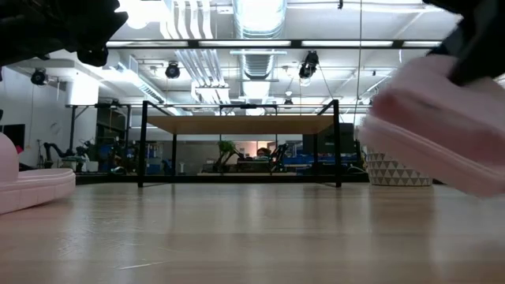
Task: Pick and place slides into the shelf
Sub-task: Put the right pink slipper on the shelf
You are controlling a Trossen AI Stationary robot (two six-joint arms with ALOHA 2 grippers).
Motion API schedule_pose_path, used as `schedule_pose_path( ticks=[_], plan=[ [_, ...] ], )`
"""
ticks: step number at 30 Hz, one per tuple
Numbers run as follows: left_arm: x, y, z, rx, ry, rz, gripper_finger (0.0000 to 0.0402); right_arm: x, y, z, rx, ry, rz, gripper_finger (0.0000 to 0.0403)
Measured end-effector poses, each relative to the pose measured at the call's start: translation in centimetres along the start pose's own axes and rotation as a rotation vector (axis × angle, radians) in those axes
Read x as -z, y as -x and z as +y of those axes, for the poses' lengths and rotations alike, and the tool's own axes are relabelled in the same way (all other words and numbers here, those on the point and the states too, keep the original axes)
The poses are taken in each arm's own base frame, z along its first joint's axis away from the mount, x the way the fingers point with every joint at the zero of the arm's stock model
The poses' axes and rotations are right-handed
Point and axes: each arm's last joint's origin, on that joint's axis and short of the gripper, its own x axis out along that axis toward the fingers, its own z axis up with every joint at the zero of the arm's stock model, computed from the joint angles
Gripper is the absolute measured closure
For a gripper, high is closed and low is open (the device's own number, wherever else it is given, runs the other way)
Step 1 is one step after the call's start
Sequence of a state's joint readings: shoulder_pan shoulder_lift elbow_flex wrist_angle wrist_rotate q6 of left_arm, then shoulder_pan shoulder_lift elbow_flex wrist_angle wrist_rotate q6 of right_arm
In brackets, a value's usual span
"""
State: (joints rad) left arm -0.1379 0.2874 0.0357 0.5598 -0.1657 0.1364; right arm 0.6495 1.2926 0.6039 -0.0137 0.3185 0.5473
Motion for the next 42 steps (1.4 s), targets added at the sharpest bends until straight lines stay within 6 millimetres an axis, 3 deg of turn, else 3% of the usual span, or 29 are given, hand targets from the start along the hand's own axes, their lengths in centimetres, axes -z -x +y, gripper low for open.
schedule_pose_path(
  ticks=[13,20,38,42],
  plan=[
    [0.0,0.0,0.0,0.0,0.0,-0.001,0.0275,-3.4,0.8,0.3,0.311,0.1,-0.407,0.0391],
    [0.0,0.0,0.0,0.0,0.0,0.0,0.0275,-4.5,1.4,0.4,0.47,0.137,-0.532,0.0391],
    [0.4,-0.6,-0.1,-0.019,0.074,0.062,0.0274,-5.8,-0.2,-0.9,0.657,0.27,-0.56,0.0392],
    [0.0,-1.3,-0.1,-0.018,0.092,0.081,0.0248,-6.1,0.0,-1.1,0.667,0.271,-0.573,0.0392]
  ],
)
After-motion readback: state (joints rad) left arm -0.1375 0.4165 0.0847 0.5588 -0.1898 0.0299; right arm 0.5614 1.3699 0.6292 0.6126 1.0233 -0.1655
